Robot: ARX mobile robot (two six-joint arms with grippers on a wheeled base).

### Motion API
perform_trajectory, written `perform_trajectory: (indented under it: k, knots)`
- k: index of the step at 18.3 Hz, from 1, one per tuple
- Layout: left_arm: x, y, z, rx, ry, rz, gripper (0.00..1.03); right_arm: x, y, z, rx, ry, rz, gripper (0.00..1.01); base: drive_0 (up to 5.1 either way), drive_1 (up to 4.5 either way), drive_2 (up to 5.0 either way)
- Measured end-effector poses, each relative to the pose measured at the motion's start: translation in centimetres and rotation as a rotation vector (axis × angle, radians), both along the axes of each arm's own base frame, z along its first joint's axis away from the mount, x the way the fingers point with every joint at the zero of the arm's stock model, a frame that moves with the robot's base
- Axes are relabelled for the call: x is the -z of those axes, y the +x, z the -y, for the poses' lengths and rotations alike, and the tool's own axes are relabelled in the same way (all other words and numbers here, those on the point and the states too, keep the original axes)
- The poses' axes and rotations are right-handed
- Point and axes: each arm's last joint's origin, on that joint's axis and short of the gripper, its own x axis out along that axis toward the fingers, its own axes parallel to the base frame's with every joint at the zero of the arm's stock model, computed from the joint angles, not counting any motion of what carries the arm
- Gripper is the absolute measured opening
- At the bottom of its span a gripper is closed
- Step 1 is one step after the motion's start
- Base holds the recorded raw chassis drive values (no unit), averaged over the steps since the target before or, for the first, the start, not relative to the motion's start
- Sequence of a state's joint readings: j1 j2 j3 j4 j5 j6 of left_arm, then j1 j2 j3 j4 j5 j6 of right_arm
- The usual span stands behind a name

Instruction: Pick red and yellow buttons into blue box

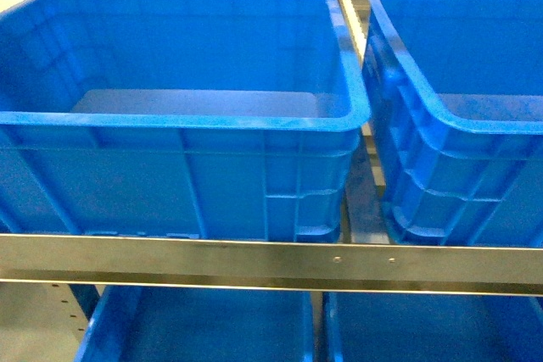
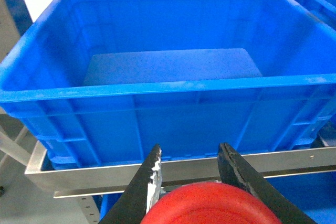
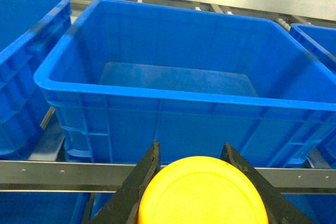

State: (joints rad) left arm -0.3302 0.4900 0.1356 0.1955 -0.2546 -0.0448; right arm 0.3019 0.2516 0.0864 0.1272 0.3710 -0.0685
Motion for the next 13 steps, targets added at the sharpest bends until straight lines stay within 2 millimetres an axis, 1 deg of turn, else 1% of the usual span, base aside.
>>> perform_trajectory:
  k: [13]
  knots:
    - [0.01,0.00,0.00,0.000,0.000,0.000,0.28,-0.03,0.00,0.00,0.000,0.001,0.003,0.32,5.1,-2.34,-2.3]
